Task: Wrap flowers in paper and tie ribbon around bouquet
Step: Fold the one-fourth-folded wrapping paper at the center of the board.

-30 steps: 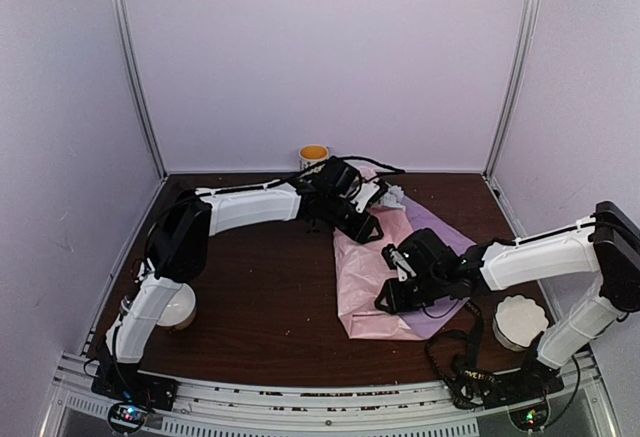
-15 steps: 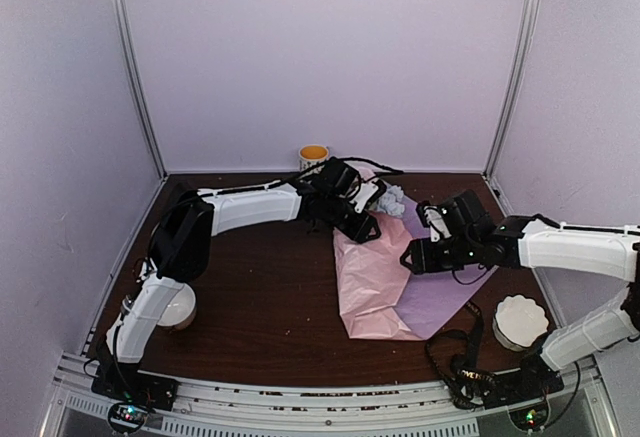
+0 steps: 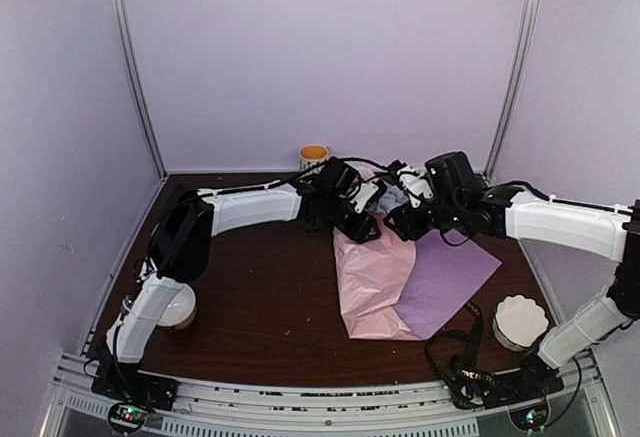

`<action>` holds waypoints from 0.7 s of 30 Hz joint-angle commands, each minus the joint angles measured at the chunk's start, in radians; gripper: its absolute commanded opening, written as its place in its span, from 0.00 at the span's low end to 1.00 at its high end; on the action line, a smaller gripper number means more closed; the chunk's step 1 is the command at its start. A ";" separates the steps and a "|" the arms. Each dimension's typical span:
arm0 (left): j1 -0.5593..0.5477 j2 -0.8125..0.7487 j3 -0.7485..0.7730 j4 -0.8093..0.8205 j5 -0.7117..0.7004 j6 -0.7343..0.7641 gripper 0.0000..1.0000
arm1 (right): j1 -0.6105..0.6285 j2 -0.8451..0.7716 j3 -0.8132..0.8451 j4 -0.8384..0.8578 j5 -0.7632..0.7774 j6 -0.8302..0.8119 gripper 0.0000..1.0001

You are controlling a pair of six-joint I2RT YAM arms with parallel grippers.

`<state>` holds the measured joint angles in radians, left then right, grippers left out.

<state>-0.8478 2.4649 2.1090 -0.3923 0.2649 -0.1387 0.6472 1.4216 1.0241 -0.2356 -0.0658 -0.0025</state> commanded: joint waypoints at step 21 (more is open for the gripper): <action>0.019 -0.196 -0.153 0.117 -0.081 0.144 0.58 | -0.148 0.198 0.199 0.015 -0.132 -0.038 0.00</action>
<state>-0.8364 2.4332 2.0605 -0.3740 0.2367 -0.0845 0.5518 1.5803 1.1694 -0.2283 -0.1593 -0.1081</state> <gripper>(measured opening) 0.573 0.005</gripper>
